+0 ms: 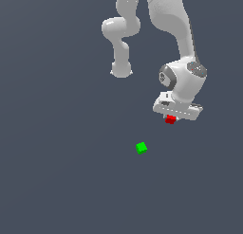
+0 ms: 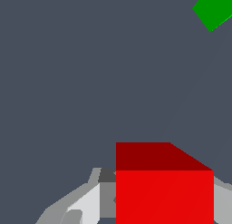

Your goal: Stack the red cube on top of the green cube.

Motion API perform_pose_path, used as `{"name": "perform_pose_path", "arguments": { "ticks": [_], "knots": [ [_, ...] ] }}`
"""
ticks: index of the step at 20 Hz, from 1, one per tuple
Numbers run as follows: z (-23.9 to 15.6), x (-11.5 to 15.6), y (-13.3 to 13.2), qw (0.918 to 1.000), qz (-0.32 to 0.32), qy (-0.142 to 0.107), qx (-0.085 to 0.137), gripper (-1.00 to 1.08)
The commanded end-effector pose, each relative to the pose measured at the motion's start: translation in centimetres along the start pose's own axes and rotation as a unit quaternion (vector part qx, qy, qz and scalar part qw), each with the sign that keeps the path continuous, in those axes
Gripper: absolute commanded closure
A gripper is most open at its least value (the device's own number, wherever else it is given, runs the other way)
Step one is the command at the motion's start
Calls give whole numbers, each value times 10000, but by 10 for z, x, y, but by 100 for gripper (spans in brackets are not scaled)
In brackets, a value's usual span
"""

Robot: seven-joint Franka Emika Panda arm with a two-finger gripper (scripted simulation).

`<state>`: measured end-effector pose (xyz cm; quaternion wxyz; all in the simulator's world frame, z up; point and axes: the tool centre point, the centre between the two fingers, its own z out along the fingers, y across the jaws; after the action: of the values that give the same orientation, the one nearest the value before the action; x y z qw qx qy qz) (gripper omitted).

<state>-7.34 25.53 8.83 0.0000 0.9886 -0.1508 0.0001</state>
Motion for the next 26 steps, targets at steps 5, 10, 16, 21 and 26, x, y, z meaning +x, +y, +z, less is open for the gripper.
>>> {"name": "perform_pose_path", "arguments": {
  "ticks": [5, 10, 16, 21, 26],
  "knots": [
    [-29, 0, 0, 10000, 0, 0, 0, 108],
    [-30, 1, 0, 10000, 1, 3, 3, 108],
    [-25, 16, 10, 10000, 1, 3, 3, 108],
    [-15, 47, 31, 10000, 0, 4, 0, 108],
    [-1, 88, 58, 10000, 0, 4, 0, 108]
  ]
}}
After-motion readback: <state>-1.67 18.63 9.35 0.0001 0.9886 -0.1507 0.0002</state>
